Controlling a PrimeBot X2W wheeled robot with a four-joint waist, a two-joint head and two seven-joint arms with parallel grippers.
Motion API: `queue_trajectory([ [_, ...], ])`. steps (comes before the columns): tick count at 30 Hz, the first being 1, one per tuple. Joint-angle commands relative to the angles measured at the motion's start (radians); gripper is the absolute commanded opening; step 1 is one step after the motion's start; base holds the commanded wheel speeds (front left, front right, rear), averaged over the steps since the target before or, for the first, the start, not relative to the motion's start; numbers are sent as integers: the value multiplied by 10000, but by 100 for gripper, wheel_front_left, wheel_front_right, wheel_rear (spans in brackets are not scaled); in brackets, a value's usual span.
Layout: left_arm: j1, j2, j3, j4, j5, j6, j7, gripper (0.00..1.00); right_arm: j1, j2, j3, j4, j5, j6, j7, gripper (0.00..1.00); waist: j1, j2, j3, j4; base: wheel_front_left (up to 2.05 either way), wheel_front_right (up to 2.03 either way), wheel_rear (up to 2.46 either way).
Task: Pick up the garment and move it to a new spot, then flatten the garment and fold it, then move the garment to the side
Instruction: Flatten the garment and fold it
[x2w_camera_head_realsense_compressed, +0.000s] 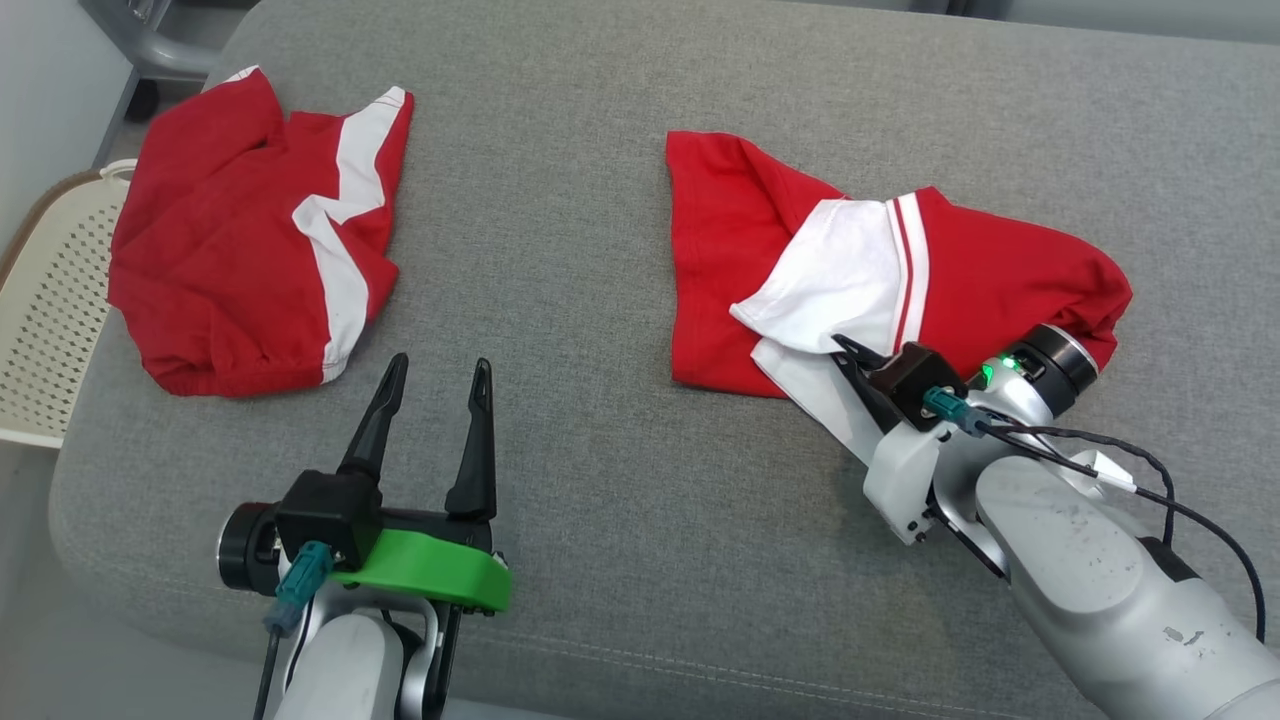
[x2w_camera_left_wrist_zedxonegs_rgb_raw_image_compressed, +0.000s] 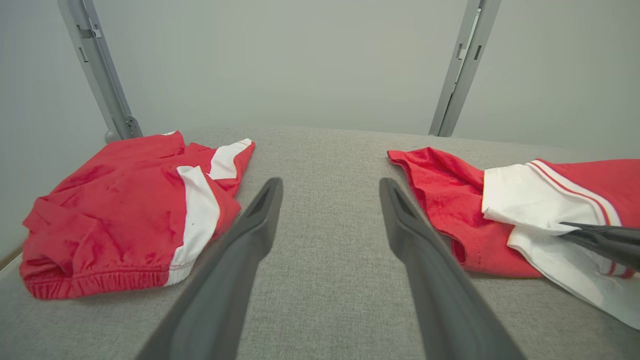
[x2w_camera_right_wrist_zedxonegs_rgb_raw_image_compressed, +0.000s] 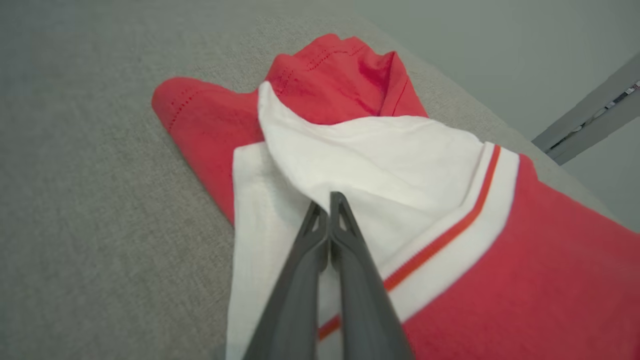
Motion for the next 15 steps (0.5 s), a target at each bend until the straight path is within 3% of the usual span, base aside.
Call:
queue_trajectory([
  [1, -157, -4, 35, 1, 71, -13, -26, 100, -77, -1, -47, 25, 60, -3, -91, 0, -1, 0, 23, -49, 0, 0, 0],
  [9, -221, -51, 158, 41, 190, -86, -26, 100, -40, 82, -664, -371, 436, -3, -469, 0, -1, 0, 62, -379, 0, 0, 0],
  [15, -185, -64, 257, 36, 269, -108, -27, 100, 327, 188, -2139, -996, 994, -3, -763, 0, -1, 0, -34, -634, 0, 0, 0],
])
